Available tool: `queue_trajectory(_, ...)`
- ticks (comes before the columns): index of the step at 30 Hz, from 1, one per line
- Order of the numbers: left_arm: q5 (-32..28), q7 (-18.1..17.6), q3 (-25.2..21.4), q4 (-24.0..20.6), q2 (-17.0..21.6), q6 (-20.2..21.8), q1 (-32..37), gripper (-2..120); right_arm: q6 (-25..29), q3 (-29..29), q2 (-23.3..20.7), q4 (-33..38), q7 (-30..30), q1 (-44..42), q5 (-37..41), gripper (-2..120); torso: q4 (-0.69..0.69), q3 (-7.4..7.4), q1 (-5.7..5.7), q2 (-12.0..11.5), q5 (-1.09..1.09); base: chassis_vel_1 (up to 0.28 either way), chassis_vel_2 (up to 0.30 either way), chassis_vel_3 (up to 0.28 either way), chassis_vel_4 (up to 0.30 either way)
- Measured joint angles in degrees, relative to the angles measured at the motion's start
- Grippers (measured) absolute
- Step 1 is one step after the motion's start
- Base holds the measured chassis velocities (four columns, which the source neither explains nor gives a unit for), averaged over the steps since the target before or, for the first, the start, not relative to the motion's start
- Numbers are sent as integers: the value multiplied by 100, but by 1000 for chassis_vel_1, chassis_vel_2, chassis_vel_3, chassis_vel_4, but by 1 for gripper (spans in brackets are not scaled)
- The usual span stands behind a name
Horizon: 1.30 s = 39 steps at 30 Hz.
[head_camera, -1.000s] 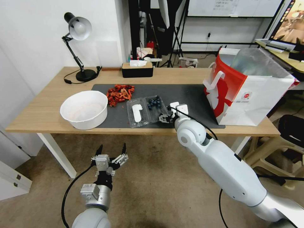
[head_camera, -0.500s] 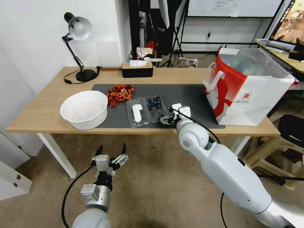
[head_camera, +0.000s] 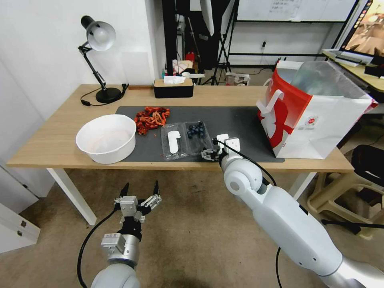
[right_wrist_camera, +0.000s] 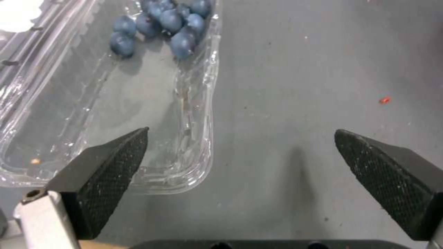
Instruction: Close the takeout container lid, then place the container into the takeout bag.
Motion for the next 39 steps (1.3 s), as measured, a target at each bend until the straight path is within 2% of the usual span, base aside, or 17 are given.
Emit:
queue_trajectory(22, 3, -46, -19, 30, -1, -59, -16, 100, 0, -56, 123, 23, 115, 2, 42, 100, 0, 0, 0, 0, 0, 0, 0, 0, 0)
queue_trajectory(29, 3, -48, -13, 29, -3, -65, -29, 100, 82, 245, 70, 279, -262, -153, -379, 100, 0, 0, 0, 0, 1, 0, 0, 0, 0)
queue_trajectory(31, 2, -48, -12, 28, 1, -69, -37, 100, 309, 379, 14, 417, -507, -247, -614, 100, 0, 0, 0, 0, 1, 0, 0, 0, 0)
queue_trajectory(32, -3, -49, -12, 24, 6, -72, -41, 100, 666, 503, -74, 550, -812, -395, -925, 100, 0, 0, 0, 0, 1, 0, 0, 0, 0)
queue_trajectory(33, -3, -49, -12, 24, 6, -72, -41, 100, 666, 503, -74, 550, -812, -395, -925, 100, 0, 0, 0, 0, 1, 0, 0, 0, 0)
queue_trajectory(36, -29, -48, -11, 8, 15, -74, -42, 100, 1705, 893, -300, 815, -1590, -970, -1732, 100, 1, 0, 0, 0, 1, 0, 0, 0, 0)
queue_trajectory(37, -29, -48, -11, 8, 15, -74, -42, 100, 1705, 893, -300, 815, -1590, -970, -1732, 100, 1, 0, 0, 0, 1, 0, 0, 0, 0)
queue_trajectory(39, -54, -45, -16, -15, 19, -74, -39, 100, 2604, 1279, -457, 895, -2223, -1520, -2392, 100, 0, 0, 0, 0, 2, 0, 0, 0, 0)
